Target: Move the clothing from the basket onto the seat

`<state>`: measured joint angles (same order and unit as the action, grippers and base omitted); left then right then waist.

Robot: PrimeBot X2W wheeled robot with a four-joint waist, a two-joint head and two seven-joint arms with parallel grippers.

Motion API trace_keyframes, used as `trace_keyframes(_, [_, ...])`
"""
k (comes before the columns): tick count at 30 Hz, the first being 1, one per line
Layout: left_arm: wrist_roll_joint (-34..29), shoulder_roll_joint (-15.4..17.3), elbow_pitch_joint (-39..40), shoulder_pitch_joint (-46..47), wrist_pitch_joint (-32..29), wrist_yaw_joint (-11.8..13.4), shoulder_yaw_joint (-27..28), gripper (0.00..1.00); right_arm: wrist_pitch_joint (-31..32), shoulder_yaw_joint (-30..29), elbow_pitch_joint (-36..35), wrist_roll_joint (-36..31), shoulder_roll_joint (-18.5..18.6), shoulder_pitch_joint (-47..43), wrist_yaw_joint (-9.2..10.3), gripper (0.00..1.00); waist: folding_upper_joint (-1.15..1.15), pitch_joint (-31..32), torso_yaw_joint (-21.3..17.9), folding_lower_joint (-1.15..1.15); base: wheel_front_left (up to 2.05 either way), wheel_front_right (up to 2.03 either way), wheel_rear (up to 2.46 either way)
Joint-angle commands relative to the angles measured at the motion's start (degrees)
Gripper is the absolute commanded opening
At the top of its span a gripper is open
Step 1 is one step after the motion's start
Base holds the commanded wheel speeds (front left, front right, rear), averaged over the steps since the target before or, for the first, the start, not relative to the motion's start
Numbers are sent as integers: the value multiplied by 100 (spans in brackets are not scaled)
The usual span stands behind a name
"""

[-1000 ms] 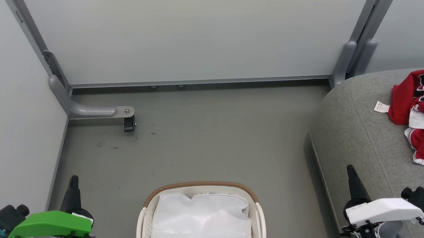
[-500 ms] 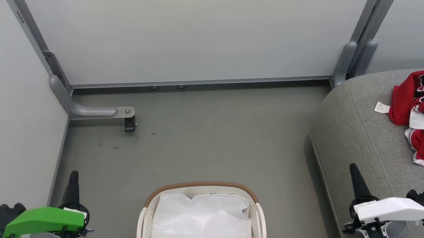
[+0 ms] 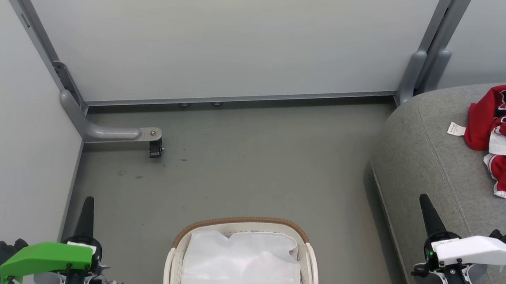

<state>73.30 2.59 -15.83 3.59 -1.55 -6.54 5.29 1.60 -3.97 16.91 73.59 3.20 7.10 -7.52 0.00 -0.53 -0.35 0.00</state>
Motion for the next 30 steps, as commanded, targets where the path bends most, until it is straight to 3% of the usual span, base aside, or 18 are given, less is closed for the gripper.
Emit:
trace_keyframes(1, [160,38,59,147,-38,-30,23,0,43,-36,-77,144,17,-30,3,0,0,1,1,0,0,0,0])
trace_keyframes(30, [1443,44,159,260,-387,-89,109,0,387,-210,-245,1415,-17,-94,3,0,0,24,24,0,0,0,0])
